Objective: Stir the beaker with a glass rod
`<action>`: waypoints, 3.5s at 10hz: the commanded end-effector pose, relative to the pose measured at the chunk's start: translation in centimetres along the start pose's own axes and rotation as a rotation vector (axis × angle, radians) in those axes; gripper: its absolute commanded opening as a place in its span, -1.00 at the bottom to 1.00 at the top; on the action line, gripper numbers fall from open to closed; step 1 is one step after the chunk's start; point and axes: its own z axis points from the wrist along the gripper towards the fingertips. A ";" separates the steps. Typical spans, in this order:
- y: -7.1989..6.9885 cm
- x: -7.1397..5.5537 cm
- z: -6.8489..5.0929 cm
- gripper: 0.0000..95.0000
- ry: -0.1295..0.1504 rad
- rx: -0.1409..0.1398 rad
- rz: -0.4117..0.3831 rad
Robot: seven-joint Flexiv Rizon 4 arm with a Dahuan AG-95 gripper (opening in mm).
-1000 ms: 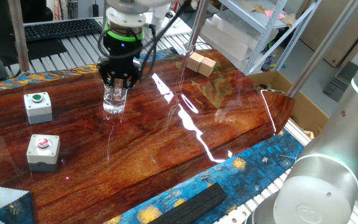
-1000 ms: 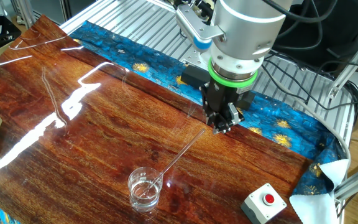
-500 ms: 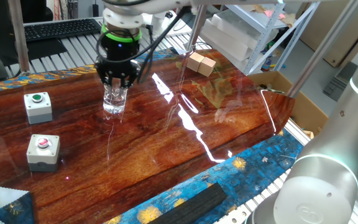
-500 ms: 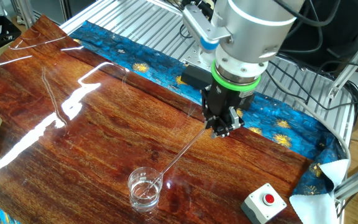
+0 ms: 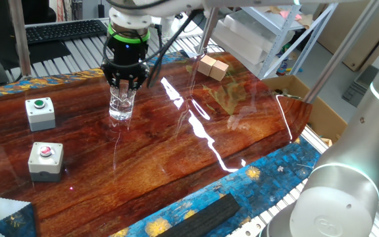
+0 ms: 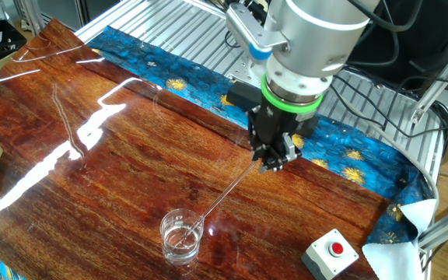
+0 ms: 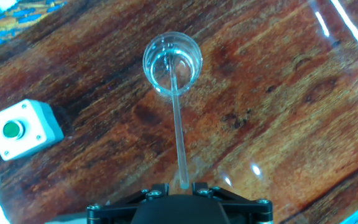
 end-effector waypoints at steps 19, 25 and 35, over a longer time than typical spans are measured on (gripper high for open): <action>-0.2 -2.2 -0.1 -0.60 -0.197 0.022 0.045; -0.1 -2.3 0.1 -0.60 -0.247 0.006 0.057; 0.1 -3.3 1.1 -0.60 -0.275 0.008 0.057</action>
